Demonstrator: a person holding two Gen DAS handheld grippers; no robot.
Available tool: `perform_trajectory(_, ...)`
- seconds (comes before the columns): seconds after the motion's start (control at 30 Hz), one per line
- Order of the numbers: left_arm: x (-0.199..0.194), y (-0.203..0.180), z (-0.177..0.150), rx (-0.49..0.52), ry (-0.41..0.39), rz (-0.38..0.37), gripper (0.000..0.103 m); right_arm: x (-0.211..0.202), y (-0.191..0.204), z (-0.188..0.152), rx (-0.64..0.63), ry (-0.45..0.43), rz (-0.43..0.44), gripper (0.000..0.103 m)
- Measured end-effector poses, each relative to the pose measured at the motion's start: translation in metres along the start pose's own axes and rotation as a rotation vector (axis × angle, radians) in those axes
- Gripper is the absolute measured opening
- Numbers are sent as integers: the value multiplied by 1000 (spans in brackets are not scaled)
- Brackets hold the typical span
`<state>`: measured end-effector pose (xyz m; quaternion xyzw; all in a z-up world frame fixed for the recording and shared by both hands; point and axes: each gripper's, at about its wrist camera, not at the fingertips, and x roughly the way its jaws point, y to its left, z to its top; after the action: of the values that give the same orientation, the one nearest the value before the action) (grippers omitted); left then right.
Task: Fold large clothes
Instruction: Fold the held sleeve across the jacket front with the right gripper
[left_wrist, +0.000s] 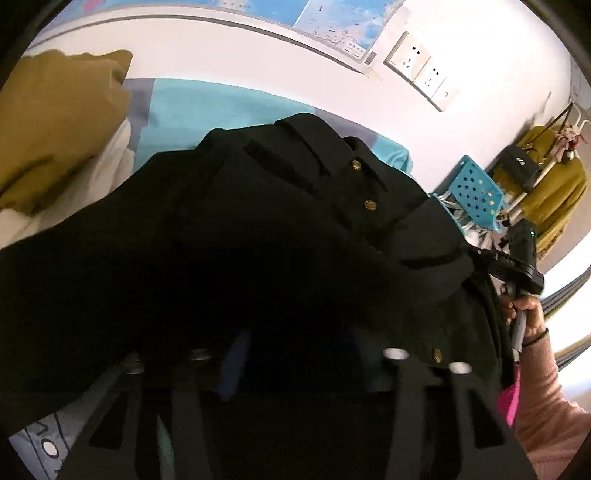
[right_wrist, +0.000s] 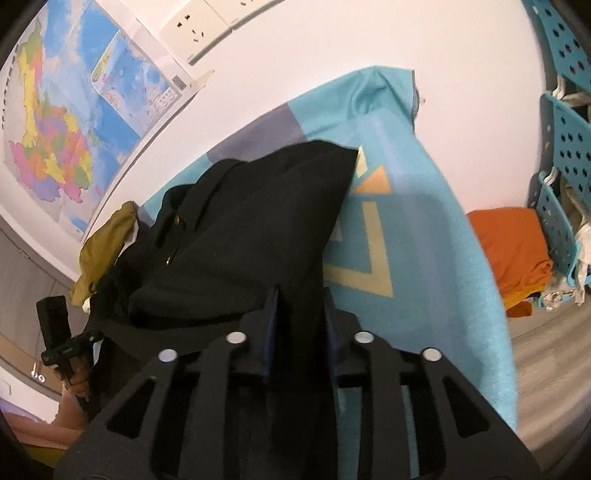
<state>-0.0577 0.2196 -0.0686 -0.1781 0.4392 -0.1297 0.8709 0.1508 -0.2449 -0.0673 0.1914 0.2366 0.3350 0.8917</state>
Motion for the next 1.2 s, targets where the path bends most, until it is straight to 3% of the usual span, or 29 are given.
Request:
perform_trajectory(0.07, -13, -1, -1, 22, -32, -46, 74, -9, 13, 5, -38, -44, -39, 47)
perform_trajectory(0.1, -18, -3, -1, 38, -50, -56, 85, -15, 16, 8, -65, -63, -58, 49)
perform_trajectory(0.2, -28, -7, 6, 47, -89, -100, 90, -17, 44, 20, -172, -95, -79, 52)
perform_trajectory(0.37, 2, -5, 22, -32, -18, -68, 91, 20, 105, 28, -437, -6, -95, 63)
perform_trajectory(0.47, 16, 0, 26, -81, -6, -33, 70, 61, 137, 21, -622, 99, -139, 66)
perform_trajectory(0.53, 19, -1, 25, -83, -5, -19, 45, 84, 150, 11, -712, 153, -156, 67)
perform_trajectory(0.57, 19, -2, 24, -74, -4, -6, 38, 91, 153, 7, -739, 165, -171, 66)
perform_trajectory(0.63, 15, -4, 20, -53, -14, -6, 27, 109, 156, -1, -787, 227, -173, 50)
perform_trajectory(0.7, 2, -6, 14, -37, -53, -18, 22, 110, 158, -3, -777, 229, -132, 5)
perform_trajectory(0.73, -3, -7, 12, -26, -69, -23, 20, 106, 160, -2, -785, 211, -145, 2)
perform_trajectory(0.83, -22, -12, 4, 7, -132, -67, 19, 79, 159, 13, -685, 111, -68, 2)
perform_trajectory(0.9, -32, -17, 1, 48, -180, -36, 19, 51, 156, 31, -596, -7, -11, 2)
perform_trajectory(1.0, -28, -17, 6, 53, -194, -10, 20, 38, 151, 48, -520, -108, -14, 2)
perform_trajectory(1.07, -15, -12, 12, 28, -152, 8, 25, 52, 141, 53, -464, -68, -18, 3)
perform_trajectory(1.13, 4, -9, 16, 20, -88, 87, 29, 77, 129, 49, -443, -1, -102, 8)
perform_trajectory(1.17, 9, -7, 16, 19, -68, 116, 31, 92, 124, 45, -446, 34, -146, 15)
perform_trajectory(1.2, 15, -5, 17, 21, -51, 150, 34, 99, 120, 44, -431, 57, -164, 32)
